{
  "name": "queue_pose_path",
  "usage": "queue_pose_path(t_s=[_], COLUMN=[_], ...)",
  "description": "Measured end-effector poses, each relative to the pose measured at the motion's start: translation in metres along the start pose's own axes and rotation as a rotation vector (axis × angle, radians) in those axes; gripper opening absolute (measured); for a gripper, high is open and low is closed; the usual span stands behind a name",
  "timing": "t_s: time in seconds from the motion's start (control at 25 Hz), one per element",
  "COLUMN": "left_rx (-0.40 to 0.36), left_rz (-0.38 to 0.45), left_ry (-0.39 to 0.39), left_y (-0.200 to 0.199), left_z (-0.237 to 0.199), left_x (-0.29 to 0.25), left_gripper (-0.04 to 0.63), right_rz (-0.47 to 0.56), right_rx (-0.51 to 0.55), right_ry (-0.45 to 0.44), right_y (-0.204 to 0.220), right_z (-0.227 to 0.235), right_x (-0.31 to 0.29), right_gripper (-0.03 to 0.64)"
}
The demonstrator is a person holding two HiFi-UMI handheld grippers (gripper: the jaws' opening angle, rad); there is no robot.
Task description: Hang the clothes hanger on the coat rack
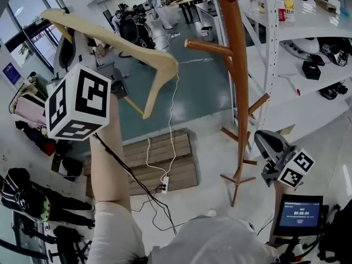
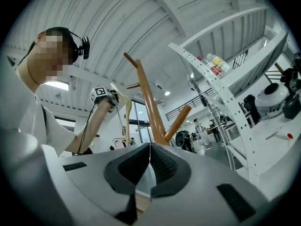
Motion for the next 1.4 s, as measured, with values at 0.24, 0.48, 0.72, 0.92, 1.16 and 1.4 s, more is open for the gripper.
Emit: queue_pose_path(t_s=[0.24, 0.48, 0.72, 0.92, 1.16, 1.4], left_rx=[-0.063, -0.098, -0.099, -0.137, -0.194, -0.223], left_rz=[0.037, 0.038, 0.076, 0.123, 0.142, 0.132], left_ry=[-0.045, -0.083, -0.096, -0.121, -0.139, -0.098], left_y=[-0.025, -0.036, -0.066, -0.092, -0.096, -0.088], left_z=[0.002, 0.0, 0.002, 0.006, 0.015, 0.037], left_x=[-0.021, -0.031, -0.027, -0.006, 0.023, 0.049], left_gripper=[0.003, 0.003, 0.003, 0.003, 0.003, 0.003], right_rz=[-0.016, -0.07, -0.078, -0.087, -0.09, -0.095], right_rx=[0.023, 0.007, -0.017, -0.013, -0.039, -0.06], right_ry=[-0.162, -0.329, -0.398, -0.446, -0.481, -0.486], right_y=[-0.024, -0.02, -0.017, -0.018, -0.011, -0.005], right_z=[-0.04, -0.085, -0.107, -0.122, -0.131, -0.133], right_x=[-0.044, -0.083, -0.105, -0.116, -0.116, -0.112], right_gripper=[0.012, 0.012, 0.012, 0.012, 0.012, 0.012])
Point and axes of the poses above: the fingertips, and each gripper's own axes: x backward along the fingers, z to its right, y out of its underside, the point moved 1 cm from there along x, backward along the fingers, and after that the axes turned 1 degree about x, right-handed, at the moved point
